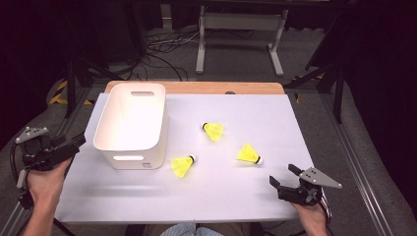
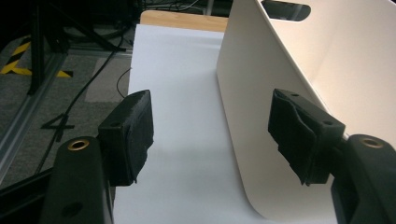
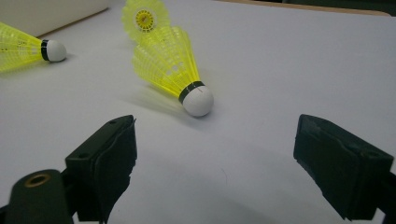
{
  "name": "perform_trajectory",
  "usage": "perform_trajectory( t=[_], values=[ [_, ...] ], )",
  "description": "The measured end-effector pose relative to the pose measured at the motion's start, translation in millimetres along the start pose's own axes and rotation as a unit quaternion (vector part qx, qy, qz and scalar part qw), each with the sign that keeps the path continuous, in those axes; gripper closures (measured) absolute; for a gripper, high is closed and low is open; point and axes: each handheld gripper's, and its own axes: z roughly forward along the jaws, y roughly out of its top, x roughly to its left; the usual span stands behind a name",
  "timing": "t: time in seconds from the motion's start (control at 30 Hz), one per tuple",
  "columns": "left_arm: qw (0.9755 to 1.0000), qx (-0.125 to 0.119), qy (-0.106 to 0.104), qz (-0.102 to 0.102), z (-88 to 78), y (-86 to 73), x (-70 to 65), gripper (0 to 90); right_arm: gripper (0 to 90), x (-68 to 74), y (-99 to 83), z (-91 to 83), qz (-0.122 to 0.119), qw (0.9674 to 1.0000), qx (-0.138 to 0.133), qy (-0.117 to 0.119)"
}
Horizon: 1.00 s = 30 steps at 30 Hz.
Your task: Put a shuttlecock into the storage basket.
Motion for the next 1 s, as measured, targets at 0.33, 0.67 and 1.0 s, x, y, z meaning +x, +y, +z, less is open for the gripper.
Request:
perform_trajectory(
  t=[0.33,0.67,1.0],
  values=[
    [0.9999,0.008,-0.003,0.013,-1.5,8.1,-11.1,35.4,13.7,-0.4,-0.1,0.2,0.001,1.0000,0.001,-0.002],
    [0.9995,0.001,-0.021,0.025,-6.1,20.9,-25.8,35.1,13.9,-1.6,-0.5,-0.8,0.005,1.0000,0.002,-0.005],
    [0.9981,0.007,-0.040,0.047,-3.1,26.2,-45.0,36.6,14.0,-0.2,-0.4,-0.7,0.002,1.0000,0.003,-0.003]
  ],
)
